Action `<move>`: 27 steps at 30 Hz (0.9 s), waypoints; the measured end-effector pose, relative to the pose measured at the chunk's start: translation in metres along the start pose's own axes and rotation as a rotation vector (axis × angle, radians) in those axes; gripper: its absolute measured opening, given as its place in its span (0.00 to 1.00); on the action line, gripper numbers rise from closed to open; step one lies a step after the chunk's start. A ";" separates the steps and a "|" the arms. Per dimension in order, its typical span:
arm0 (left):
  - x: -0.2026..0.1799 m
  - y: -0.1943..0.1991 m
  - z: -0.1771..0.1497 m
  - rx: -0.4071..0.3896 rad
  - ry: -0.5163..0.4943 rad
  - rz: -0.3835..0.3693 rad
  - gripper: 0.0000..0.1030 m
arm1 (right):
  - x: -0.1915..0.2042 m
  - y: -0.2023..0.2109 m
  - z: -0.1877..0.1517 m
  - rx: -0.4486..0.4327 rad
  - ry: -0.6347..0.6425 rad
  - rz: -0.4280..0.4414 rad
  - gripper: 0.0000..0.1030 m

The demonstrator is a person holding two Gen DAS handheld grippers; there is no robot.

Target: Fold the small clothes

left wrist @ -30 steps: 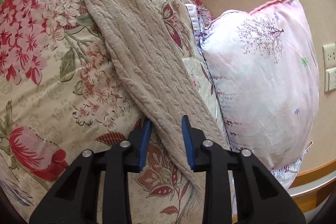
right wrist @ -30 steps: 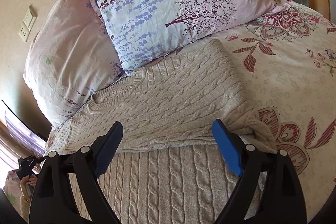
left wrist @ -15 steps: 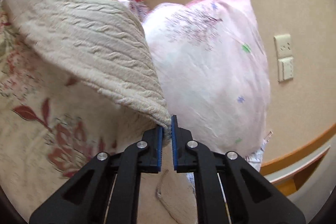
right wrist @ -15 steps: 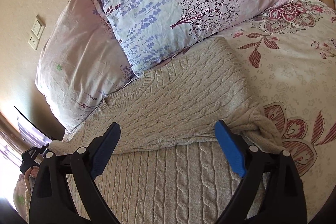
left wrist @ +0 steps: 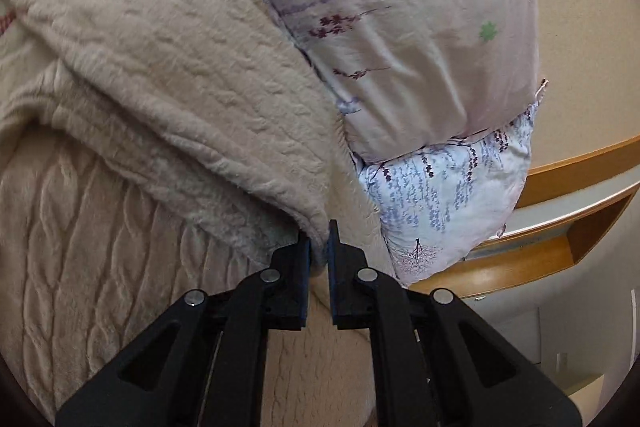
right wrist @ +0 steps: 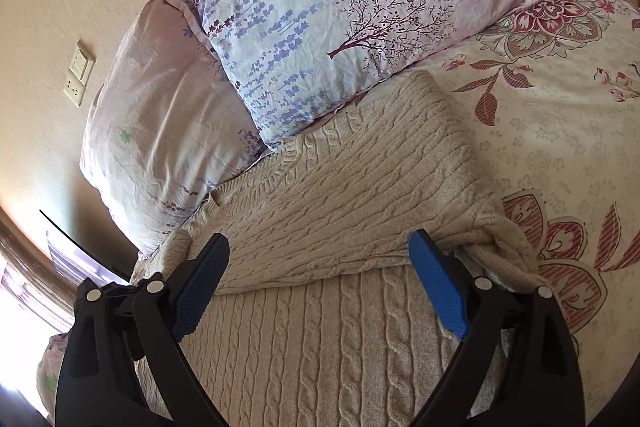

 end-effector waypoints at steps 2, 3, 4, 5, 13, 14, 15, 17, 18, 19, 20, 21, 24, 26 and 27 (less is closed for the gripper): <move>0.006 0.001 0.001 0.019 0.041 -0.012 0.09 | 0.000 0.000 0.000 -0.001 0.000 0.002 0.90; 0.008 0.004 0.005 0.016 0.060 -0.012 0.14 | 0.000 0.000 0.000 -0.001 -0.001 0.002 0.90; 0.011 0.010 0.007 0.003 0.077 -0.005 0.18 | 0.000 0.000 -0.001 -0.002 -0.001 0.002 0.90; 0.015 0.017 0.011 -0.013 0.094 0.000 0.22 | 0.000 0.000 -0.001 -0.003 -0.001 0.002 0.90; 0.064 0.071 0.057 -0.161 0.304 0.063 0.26 | 0.001 0.001 -0.001 -0.006 -0.004 0.012 0.90; 0.069 0.078 0.062 -0.187 0.328 0.077 0.26 | 0.001 0.002 -0.001 -0.007 -0.004 0.013 0.90; 0.074 0.083 0.067 -0.211 0.352 0.091 0.26 | 0.001 0.002 -0.001 -0.007 -0.005 0.017 0.90; 0.083 0.093 0.076 -0.253 0.395 0.116 0.26 | 0.001 0.002 -0.002 -0.009 -0.007 0.022 0.90; 0.087 0.097 0.079 -0.273 0.411 0.127 0.26 | 0.001 0.002 -0.001 -0.010 -0.008 0.025 0.90; 0.090 0.101 0.083 -0.293 0.417 0.137 0.26 | 0.001 0.002 -0.001 -0.010 -0.010 0.028 0.90; 0.091 0.102 0.087 -0.303 0.412 0.143 0.26 | 0.001 0.003 -0.001 -0.012 -0.012 0.031 0.90; 0.090 0.103 0.089 -0.304 0.406 0.141 0.23 | 0.001 0.003 -0.001 -0.013 -0.013 0.033 0.90; 0.073 0.100 0.091 -0.295 0.343 0.098 0.07 | 0.000 0.003 -0.001 -0.015 -0.014 0.043 0.90; 0.045 0.096 0.086 -0.292 0.253 0.044 0.07 | 0.001 0.003 -0.002 -0.017 -0.015 0.048 0.90; 0.028 0.092 0.083 -0.284 0.203 0.017 0.07 | 0.001 0.003 -0.002 -0.018 -0.015 0.051 0.90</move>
Point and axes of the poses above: each gripper's, at about its wrist camera, not at the fingertips, and y roughly against the way its jaws point, x to its left, z to its top, the point moved 1 cm from there along -y, roughly the way its jaws point, and after that the axes turned 15 degrees about z, right-handed, at the moved point
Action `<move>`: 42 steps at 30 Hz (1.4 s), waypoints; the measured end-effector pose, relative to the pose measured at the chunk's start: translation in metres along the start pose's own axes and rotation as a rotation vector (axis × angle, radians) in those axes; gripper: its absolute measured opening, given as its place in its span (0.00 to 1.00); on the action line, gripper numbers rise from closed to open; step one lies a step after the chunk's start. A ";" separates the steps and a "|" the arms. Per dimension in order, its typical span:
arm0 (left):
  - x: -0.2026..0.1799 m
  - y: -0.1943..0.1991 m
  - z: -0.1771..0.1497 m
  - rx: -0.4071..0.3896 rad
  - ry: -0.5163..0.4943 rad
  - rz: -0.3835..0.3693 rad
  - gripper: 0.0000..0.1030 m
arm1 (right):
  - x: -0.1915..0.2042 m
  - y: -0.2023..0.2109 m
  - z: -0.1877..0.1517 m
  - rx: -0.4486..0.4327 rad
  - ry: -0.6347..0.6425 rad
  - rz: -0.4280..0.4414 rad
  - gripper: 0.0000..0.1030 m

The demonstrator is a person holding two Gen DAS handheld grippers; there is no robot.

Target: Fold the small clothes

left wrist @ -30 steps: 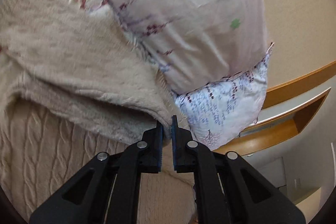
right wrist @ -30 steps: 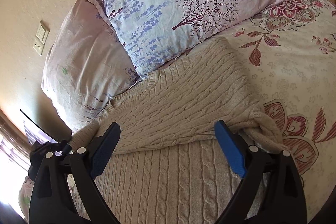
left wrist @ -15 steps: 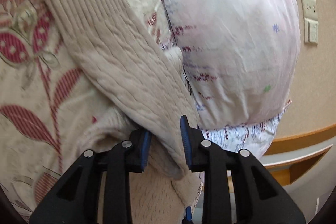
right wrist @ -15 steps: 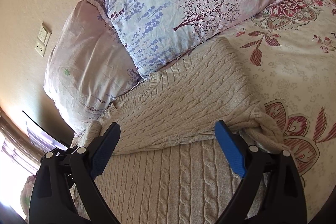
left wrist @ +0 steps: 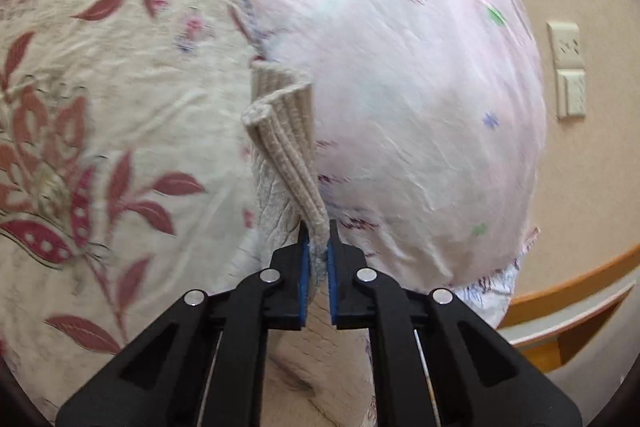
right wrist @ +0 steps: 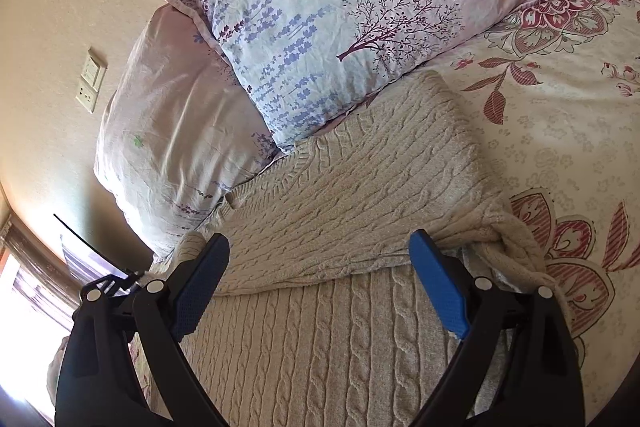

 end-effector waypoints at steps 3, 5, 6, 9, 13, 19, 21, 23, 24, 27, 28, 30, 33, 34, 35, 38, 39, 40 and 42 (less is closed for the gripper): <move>-0.049 -0.011 -0.032 0.064 -0.143 -0.103 0.07 | 0.000 0.002 0.000 -0.008 -0.001 0.011 0.90; -0.082 -0.024 -0.060 0.119 -0.237 -0.159 0.07 | -0.001 0.004 0.000 -0.020 -0.006 0.020 0.90; -0.098 -0.032 -0.076 0.149 -0.288 -0.186 0.07 | -0.001 0.006 0.000 -0.028 -0.010 0.021 0.90; -0.133 -0.056 -0.129 0.248 -0.430 -0.229 0.07 | -0.004 0.010 0.001 -0.049 -0.027 0.028 0.90; -0.154 -0.103 -0.200 0.446 -0.619 -0.188 0.19 | -0.004 0.012 0.001 -0.062 -0.031 0.028 0.90; -0.136 -0.106 -0.229 0.567 -0.739 -0.114 0.50 | -0.007 0.015 0.002 -0.063 -0.054 0.042 0.90; -0.128 -0.085 -0.206 0.487 -0.794 -0.080 0.54 | -0.005 0.012 0.005 -0.023 -0.051 0.015 0.83; -0.119 -0.066 -0.169 0.373 -0.827 -0.020 0.55 | 0.000 0.005 0.009 0.034 -0.025 -0.016 0.68; -0.113 -0.059 -0.149 0.311 -0.830 0.027 0.55 | 0.001 0.001 0.012 0.061 -0.026 -0.023 0.64; -0.083 -0.044 -0.080 0.140 -0.783 0.194 0.55 | 0.002 -0.008 0.025 0.108 -0.052 -0.042 0.63; -0.072 -0.042 -0.062 0.104 -0.762 0.238 0.55 | 0.002 -0.011 0.030 0.120 -0.051 -0.053 0.63; -0.051 -0.040 -0.033 0.065 -0.723 0.307 0.55 | 0.003 -0.020 0.039 0.146 -0.040 -0.089 0.59; -0.028 -0.042 -0.010 0.071 -0.690 0.358 0.55 | -0.006 -0.035 0.043 0.202 -0.079 -0.117 0.47; -0.024 -0.043 -0.007 0.079 -0.687 0.363 0.55 | -0.009 -0.039 0.042 0.222 -0.090 -0.123 0.42; -0.020 -0.045 -0.004 0.087 -0.686 0.369 0.55 | -0.012 -0.044 0.040 0.241 -0.095 -0.135 0.37; -0.015 -0.052 -0.006 0.108 -0.691 0.379 0.55 | -0.013 -0.051 0.033 0.272 -0.093 -0.139 0.32; -0.016 -0.056 -0.009 0.117 -0.694 0.373 0.54 | -0.010 -0.051 0.031 0.271 -0.083 -0.137 0.31; -0.015 -0.057 -0.011 0.129 -0.697 0.364 0.53 | -0.007 -0.051 0.030 0.271 -0.071 -0.136 0.31; -0.014 -0.060 -0.016 0.159 -0.708 0.345 0.48 | -0.004 -0.054 0.028 0.279 -0.063 -0.127 0.29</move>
Point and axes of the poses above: each gripper's, at about its wrist camera, not at the fingertips, and y roughly against the way its jaws point, x to its left, z to its top, the point moved 1 cm from there along -y, roughly the way its jaws point, and after that the axes turned 15 degrees about z, right-handed, at the moved point
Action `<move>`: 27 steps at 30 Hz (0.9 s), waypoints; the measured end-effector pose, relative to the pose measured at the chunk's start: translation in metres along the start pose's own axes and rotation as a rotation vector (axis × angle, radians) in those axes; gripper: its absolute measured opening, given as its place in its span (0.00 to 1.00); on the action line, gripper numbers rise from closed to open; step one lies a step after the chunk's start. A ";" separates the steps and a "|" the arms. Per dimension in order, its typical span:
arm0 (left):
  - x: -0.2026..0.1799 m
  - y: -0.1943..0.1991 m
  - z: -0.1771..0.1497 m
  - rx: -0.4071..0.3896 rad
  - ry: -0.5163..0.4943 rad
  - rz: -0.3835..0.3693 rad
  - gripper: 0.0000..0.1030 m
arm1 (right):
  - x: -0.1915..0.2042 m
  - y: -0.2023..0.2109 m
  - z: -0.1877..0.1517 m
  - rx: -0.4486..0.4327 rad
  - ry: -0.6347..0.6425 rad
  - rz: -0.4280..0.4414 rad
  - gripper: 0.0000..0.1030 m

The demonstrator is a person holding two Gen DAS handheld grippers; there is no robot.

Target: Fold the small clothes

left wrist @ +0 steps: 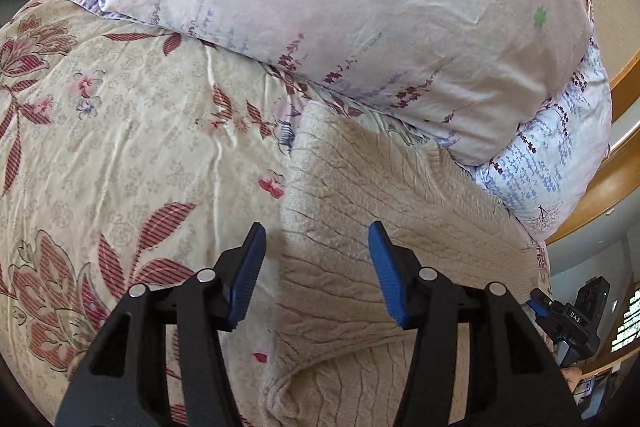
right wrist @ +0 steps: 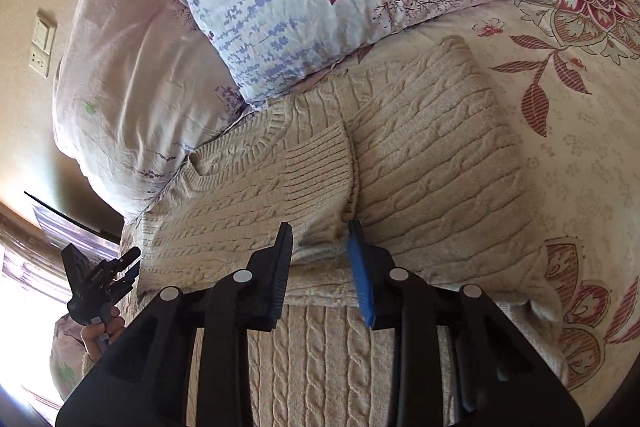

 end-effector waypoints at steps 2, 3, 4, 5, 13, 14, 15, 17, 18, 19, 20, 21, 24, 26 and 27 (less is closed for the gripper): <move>-0.007 -0.003 -0.003 0.008 -0.019 0.003 0.47 | -0.002 -0.002 0.001 0.002 -0.008 -0.014 0.27; -0.009 -0.003 -0.004 0.003 -0.026 0.013 0.47 | -0.004 -0.004 0.002 -0.002 -0.018 -0.011 0.24; -0.011 -0.003 -0.005 -0.001 -0.031 0.018 0.46 | -0.004 -0.004 0.003 -0.008 -0.017 -0.013 0.07; -0.011 -0.003 -0.005 -0.002 -0.031 0.019 0.47 | -0.003 -0.006 0.005 -0.011 -0.003 -0.018 0.07; -0.007 -0.001 -0.007 -0.001 -0.013 -0.012 0.46 | 0.029 0.027 -0.003 -0.201 0.153 -0.076 0.07; -0.008 -0.001 -0.007 -0.001 -0.015 -0.011 0.45 | 0.023 0.022 -0.005 -0.180 0.141 -0.107 0.07; -0.009 -0.001 -0.007 0.000 -0.017 -0.010 0.42 | 0.015 0.017 -0.006 -0.155 0.118 -0.121 0.07; -0.008 -0.002 -0.007 0.012 -0.012 -0.022 0.33 | 0.003 0.011 -0.006 -0.132 0.068 -0.114 0.07; -0.007 -0.002 -0.008 0.021 -0.006 -0.033 0.28 | 0.003 0.011 -0.006 -0.142 0.071 -0.106 0.07; -0.005 -0.003 -0.008 0.024 0.002 -0.034 0.26 | 0.007 0.013 -0.006 -0.155 0.089 -0.100 0.07; -0.002 -0.003 -0.009 0.025 0.010 -0.030 0.18 | 0.012 0.014 -0.005 -0.164 0.113 -0.107 0.07; 0.002 -0.004 -0.009 0.027 0.024 -0.028 0.12 | 0.015 0.014 -0.004 -0.165 0.131 -0.118 0.07; 0.011 -0.006 -0.010 0.034 0.067 -0.057 0.09 | 0.010 0.006 -0.004 -0.127 0.129 -0.171 0.07; 0.009 -0.005 -0.011 0.020 0.049 -0.043 0.09 | -0.003 0.001 -0.006 -0.109 0.087 -0.169 0.07; 0.007 -0.004 -0.012 0.009 0.034 -0.030 0.09 | -0.005 0.003 -0.006 -0.112 0.085 -0.159 0.06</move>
Point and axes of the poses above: each gripper's, at about its wrist camera, not at the fingertips, and y roughly against the way its jaws point, x to its left, z to its top, the point moved 1 cm from there along -y, roughly the way its jaws point, and after that the axes turned 15 degrees about z, right-handed, at the moved point
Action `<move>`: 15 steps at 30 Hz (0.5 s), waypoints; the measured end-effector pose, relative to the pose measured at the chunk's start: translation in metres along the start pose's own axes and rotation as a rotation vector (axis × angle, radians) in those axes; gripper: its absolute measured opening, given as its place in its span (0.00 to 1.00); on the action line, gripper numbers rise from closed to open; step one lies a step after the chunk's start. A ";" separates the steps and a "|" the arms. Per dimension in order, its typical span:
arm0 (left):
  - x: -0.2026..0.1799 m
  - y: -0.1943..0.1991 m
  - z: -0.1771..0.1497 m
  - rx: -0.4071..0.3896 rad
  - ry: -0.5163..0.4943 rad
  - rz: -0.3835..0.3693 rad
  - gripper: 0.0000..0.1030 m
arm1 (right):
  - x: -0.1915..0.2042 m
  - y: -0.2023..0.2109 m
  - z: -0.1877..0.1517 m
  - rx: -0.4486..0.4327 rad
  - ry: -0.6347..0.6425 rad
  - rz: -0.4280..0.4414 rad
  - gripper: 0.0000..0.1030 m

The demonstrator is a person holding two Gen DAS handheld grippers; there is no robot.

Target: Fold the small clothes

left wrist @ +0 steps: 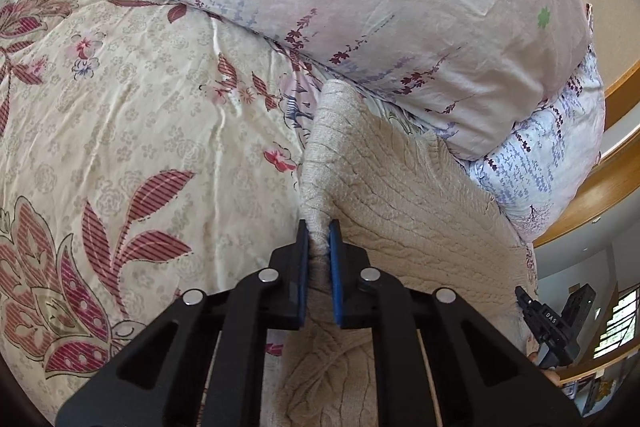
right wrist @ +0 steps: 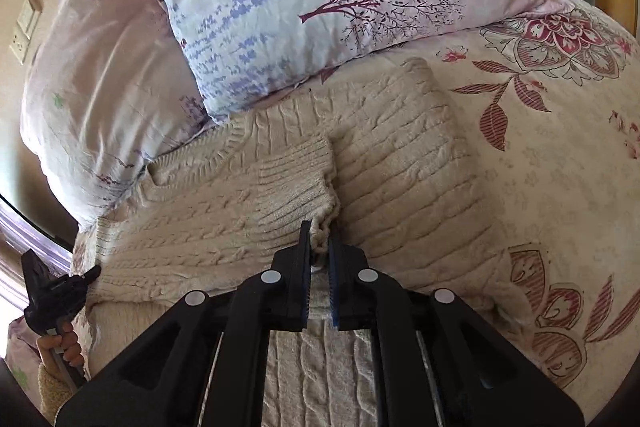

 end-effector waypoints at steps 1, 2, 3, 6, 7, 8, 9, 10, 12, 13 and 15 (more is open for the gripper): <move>-0.002 0.001 -0.001 -0.010 -0.017 0.014 0.09 | 0.000 0.000 0.000 0.004 0.002 -0.001 0.07; -0.004 0.001 -0.001 -0.018 -0.035 0.025 0.10 | 0.001 0.000 0.000 0.009 0.005 -0.004 0.07; -0.006 0.002 -0.001 -0.022 -0.052 0.034 0.12 | 0.001 -0.001 0.001 0.018 0.010 -0.006 0.07; -0.006 0.010 -0.007 -0.027 -0.072 0.016 0.21 | 0.004 0.010 0.001 0.031 -0.009 0.022 0.27; -0.004 0.015 -0.010 -0.023 -0.075 -0.004 0.25 | 0.003 0.018 0.000 0.017 -0.022 0.047 0.45; -0.003 0.020 -0.013 -0.020 -0.079 -0.023 0.35 | 0.003 0.029 -0.001 -0.008 -0.025 0.073 0.60; 0.000 0.027 -0.018 -0.020 -0.081 -0.040 0.39 | 0.004 0.042 -0.003 -0.036 -0.016 0.086 0.64; 0.003 0.034 -0.022 -0.019 -0.085 -0.052 0.49 | 0.004 0.054 -0.005 -0.059 -0.004 0.089 0.66; 0.009 0.049 -0.034 -0.031 -0.100 -0.071 0.61 | -0.002 0.076 -0.010 -0.076 0.001 0.093 0.68; 0.011 0.057 -0.041 -0.038 -0.112 -0.079 0.62 | -0.008 0.086 -0.014 -0.076 -0.011 0.100 0.68; 0.018 0.071 -0.056 -0.036 -0.130 -0.102 0.66 | -0.023 0.102 -0.024 -0.056 -0.051 0.130 0.68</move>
Point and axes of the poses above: each gripper's, at about its wrist camera, not at the fingertips, and y roughly against the way its jaws point, x to its left, z to its top, the point moved 1 cm from there along -y, roughly the way its jaws point, and after that the axes turned 15 degrees about z, right-handed, at the moved point
